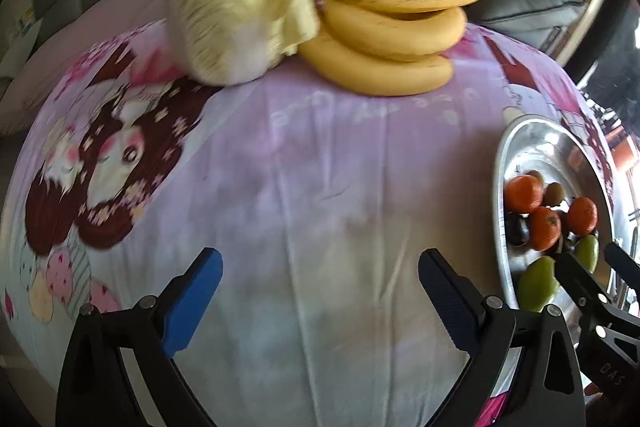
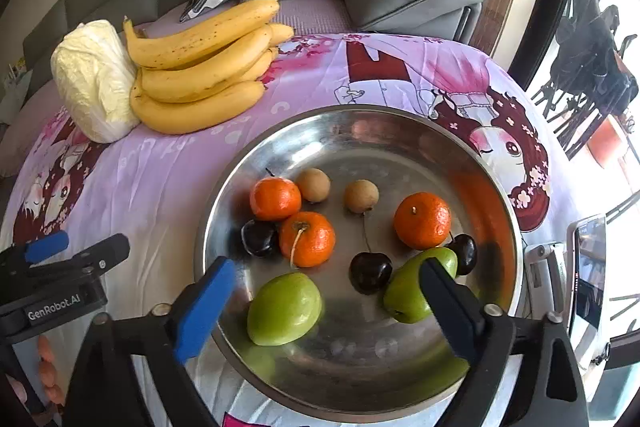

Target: Organize fruits

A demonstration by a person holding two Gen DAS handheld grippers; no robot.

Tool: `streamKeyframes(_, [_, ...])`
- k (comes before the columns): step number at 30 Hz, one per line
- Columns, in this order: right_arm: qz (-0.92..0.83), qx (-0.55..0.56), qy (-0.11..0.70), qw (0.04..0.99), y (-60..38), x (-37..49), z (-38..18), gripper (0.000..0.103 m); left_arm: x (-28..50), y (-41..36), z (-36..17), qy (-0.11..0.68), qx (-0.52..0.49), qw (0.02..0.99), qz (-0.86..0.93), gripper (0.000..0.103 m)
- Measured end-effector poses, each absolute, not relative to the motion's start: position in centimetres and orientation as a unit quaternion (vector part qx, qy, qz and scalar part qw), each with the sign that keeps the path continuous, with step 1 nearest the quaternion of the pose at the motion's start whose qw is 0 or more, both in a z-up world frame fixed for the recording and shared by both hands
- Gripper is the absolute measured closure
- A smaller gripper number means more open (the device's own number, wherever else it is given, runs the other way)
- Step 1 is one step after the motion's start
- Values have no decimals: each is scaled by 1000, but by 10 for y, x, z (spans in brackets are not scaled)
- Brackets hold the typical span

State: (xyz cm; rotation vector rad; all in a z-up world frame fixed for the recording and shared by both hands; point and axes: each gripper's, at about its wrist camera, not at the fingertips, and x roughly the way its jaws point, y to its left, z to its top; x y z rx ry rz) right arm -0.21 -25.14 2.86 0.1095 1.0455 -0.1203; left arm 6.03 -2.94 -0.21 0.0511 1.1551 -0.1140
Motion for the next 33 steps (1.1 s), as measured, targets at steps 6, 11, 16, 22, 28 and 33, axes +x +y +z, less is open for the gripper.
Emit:
streamKeyframes(6, [-53, 44, 496, 865, -243, -1, 25, 0, 51, -14, -7, 547, 34, 836, -13, 5])
streamKeyframes(11, [-52, 37, 489, 870, -238, -6, 25, 0, 43, -5, -11, 553, 17, 833, -3, 5])
streamKeyframes(16, [-51, 35, 487, 871, -233, -15, 24, 0, 28, -3, -13, 552, 31, 833, 5, 5])
streamKeyframes(22, [-49, 37, 493, 868, -229, -32, 17, 0, 7, -4, -18, 552, 39, 833, -1, 5])
streamKeyframes(28, [-51, 39, 488, 870, -226, -51, 18, 0, -6, 0, -19, 551, 42, 834, 5, 5])
streamKeyframes(33, [-54, 36, 489, 870, -226, -62, 17, 0, -11, 6, -17, 545, 32, 838, 18, 5])
